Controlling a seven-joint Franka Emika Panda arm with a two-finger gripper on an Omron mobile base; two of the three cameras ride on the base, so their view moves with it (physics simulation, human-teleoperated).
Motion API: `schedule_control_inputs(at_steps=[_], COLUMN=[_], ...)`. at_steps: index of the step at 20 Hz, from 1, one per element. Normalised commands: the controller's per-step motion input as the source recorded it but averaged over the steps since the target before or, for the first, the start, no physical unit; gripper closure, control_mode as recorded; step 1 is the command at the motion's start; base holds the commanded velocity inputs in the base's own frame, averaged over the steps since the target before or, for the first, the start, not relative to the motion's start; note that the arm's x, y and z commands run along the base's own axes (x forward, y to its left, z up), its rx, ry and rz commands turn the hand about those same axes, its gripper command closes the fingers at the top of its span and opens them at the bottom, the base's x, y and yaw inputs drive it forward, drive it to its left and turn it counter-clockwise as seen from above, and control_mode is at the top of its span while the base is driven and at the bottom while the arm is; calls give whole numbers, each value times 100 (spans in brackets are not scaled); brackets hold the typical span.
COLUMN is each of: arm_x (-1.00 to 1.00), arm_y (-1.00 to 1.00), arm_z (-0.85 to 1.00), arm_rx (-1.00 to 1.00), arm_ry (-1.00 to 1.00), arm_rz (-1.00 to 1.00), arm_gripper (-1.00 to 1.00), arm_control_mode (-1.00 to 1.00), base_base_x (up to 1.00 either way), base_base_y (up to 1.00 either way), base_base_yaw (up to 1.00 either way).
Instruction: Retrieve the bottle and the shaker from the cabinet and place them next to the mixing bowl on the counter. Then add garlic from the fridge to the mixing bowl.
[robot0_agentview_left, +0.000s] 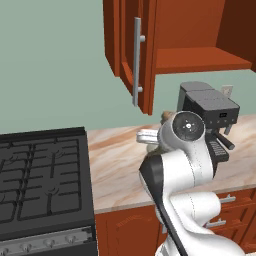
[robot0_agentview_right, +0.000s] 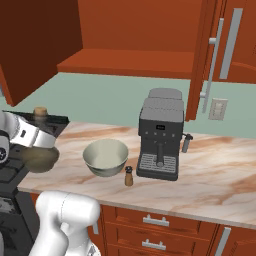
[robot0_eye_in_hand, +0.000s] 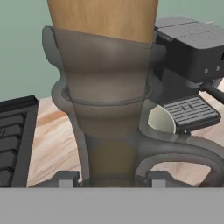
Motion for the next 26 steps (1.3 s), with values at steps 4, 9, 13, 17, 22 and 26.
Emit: schedule_control_inputs(at_steps=[4,9,13,17,22,26], arm_x=[0,0,1,21,29,37], arm_y=[0,1,16,25,34,20], arm_z=[-12,-14,-1,-10,-18,-26], arm_rx=[-5,-8,-7,-1,-2,0], arm_ry=[0,0,0,0,0,0], arm_rz=[-11,-12,-10,-8,-7,-2], arm_gripper=[100,100,100,100,100,100], arm_control_mode=[-100,-100,-100,-100,-100,-100], base_base_x=[0,0,0,0,0,0], base_base_y=[0,0,0,0,0,0], base_base_yaw=[0,0,0,0,0,0])
